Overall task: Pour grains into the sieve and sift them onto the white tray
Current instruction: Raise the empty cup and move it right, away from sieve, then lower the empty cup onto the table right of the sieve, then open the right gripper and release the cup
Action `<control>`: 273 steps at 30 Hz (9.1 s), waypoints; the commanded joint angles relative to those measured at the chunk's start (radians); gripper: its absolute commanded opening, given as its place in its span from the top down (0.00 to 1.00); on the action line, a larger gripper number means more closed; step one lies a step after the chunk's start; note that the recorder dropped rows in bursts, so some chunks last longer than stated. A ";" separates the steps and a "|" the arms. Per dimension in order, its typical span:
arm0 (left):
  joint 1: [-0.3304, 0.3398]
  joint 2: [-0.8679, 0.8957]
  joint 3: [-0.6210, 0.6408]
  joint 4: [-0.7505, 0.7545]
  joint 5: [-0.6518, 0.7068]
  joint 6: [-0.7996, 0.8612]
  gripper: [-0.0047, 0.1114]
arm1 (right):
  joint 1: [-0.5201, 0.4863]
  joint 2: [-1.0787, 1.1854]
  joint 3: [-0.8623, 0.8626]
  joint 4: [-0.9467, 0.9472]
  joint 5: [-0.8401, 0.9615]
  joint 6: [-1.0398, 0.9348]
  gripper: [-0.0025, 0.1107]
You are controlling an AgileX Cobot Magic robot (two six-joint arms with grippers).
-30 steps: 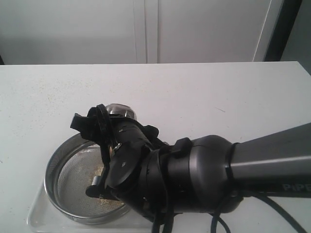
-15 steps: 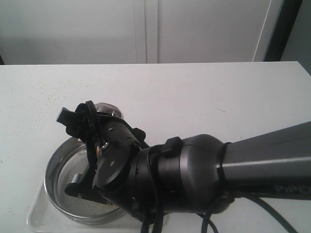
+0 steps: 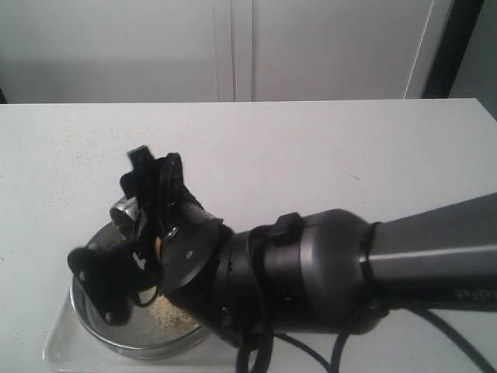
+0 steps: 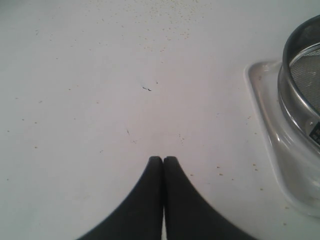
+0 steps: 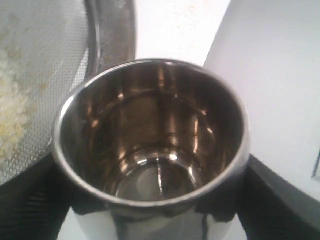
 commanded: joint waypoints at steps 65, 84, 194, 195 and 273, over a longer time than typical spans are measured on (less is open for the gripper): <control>-0.006 -0.005 0.006 0.000 0.009 -0.001 0.96 | -0.778 -0.462 0.204 -0.012 -0.429 1.335 0.98; -0.006 -0.005 0.006 0.000 0.009 -0.001 0.96 | -0.804 -0.539 0.262 1.082 -0.854 0.306 0.98; -0.006 -0.005 0.006 0.000 0.009 -0.001 0.96 | -0.851 0.112 0.434 1.852 -1.304 -0.573 0.28; -0.006 -0.005 0.006 0.000 0.009 -0.001 0.96 | -0.851 0.094 0.434 1.852 -1.286 -0.570 0.28; -0.006 -0.005 0.006 0.006 0.009 -0.001 0.96 | -0.959 -0.713 0.262 1.802 0.054 -0.626 0.98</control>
